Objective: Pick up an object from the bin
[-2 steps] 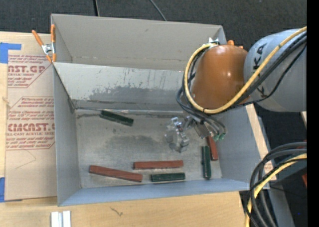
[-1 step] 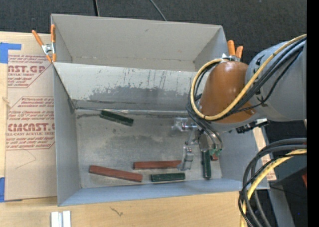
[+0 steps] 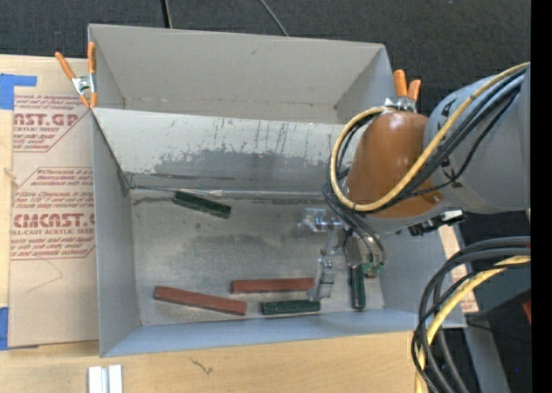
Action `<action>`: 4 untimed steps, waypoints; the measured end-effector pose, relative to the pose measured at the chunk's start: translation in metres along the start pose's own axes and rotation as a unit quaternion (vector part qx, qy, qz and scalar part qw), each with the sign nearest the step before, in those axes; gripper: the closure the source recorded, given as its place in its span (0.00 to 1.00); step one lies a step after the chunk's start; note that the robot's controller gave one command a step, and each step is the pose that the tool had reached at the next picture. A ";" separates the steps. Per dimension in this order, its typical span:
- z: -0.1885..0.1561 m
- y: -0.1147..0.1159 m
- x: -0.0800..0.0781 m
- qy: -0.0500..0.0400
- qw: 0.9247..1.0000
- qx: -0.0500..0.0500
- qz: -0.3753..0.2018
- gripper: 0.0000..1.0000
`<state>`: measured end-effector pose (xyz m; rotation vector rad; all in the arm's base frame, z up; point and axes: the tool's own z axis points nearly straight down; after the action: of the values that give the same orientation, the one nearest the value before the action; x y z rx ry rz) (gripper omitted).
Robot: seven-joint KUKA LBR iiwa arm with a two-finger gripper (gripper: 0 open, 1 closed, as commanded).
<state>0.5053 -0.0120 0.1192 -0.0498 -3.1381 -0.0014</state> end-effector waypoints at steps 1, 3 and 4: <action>-0.058 0.006 -0.001 0.001 0.999 0.001 -0.040 0.00; 0.047 0.027 0.022 -0.010 0.989 0.001 -0.148 0.00; 0.049 0.027 0.026 -0.002 0.989 0.001 -0.148 1.00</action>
Offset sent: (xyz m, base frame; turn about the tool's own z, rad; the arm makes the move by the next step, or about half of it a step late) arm -0.0261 0.0274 -0.0492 -0.2990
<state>0.4797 0.0156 0.0704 0.4172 -3.1152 0.0000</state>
